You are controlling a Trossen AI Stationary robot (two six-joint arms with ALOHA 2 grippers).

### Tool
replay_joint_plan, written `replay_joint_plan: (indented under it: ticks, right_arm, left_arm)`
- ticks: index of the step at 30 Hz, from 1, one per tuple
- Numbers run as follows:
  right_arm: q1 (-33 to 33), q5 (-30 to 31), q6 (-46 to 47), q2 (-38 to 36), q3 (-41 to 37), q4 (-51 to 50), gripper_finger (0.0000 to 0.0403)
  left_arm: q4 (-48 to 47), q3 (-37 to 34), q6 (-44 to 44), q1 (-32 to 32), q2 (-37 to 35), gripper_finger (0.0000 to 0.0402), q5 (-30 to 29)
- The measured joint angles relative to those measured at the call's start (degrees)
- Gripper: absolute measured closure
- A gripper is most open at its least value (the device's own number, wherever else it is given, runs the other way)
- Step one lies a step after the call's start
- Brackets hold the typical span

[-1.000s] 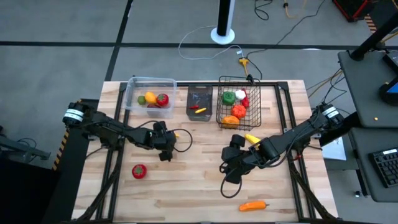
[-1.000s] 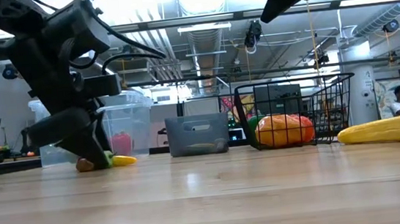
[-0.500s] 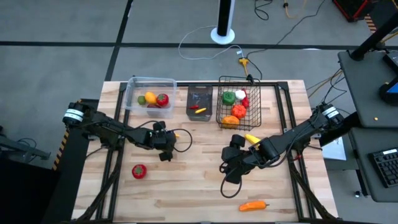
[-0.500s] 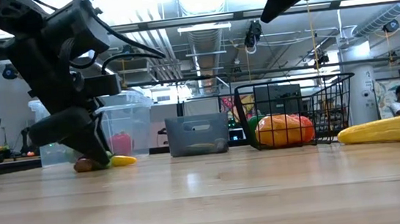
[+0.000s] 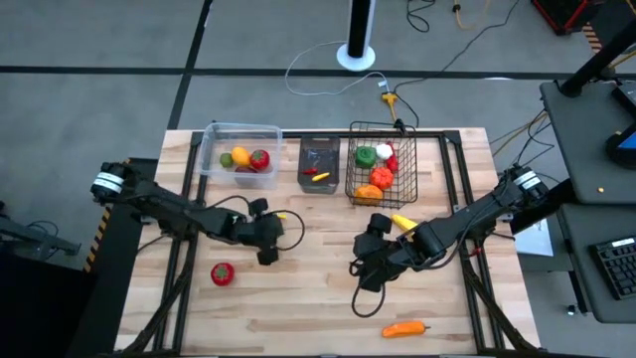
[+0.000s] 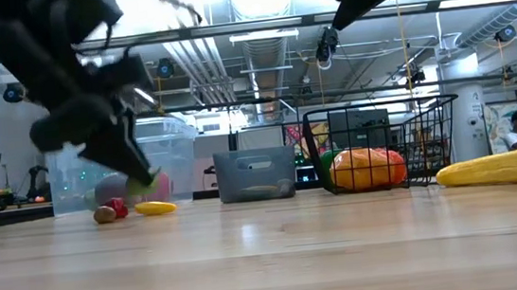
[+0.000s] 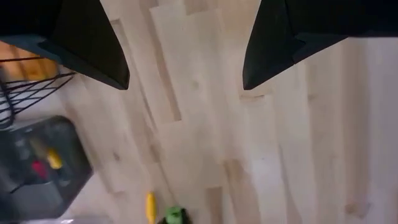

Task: Sort produce into baskets
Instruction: Put the green chili pepper into the black bin

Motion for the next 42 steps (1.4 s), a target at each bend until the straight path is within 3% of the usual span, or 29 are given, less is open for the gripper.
replay_joint_plan:
  ticks: [6, 16, 21, 30, 42]
  right_arm:
    - [0.97, 3.86, -3.97, 2.45, -0.19, 5.26, 0.01]
    - [1.08, 9.14, -15.23, 12.9, -0.28, 28.24, 0.0102]
    - [1.06, 14.29, -19.46, 15.95, -0.27, 38.98, 0.0096]
    - [0.54, 9.73, -24.92, 16.14, -0.27, 51.07, 0.011]
    - [0.21, 9.57, -25.26, 16.22, -0.22, 52.74, 0.0125]
  left_arm:
    - [8.24, 0.0, 0.03, -2.47, -4.76, 0.0312, -0.4]
    - [32.35, 0.0, 2.93, -8.29, -6.57, 0.0312, -0.41]
    - [37.01, 0.0, 3.99, -11.71, -5.78, 0.0312, -0.89]
    - [44.77, -0.02, 8.19, -16.28, -4.82, 0.0312, -5.88]
    - [58.67, 0.04, 9.84, -17.02, 3.24, 0.0312, -4.72]
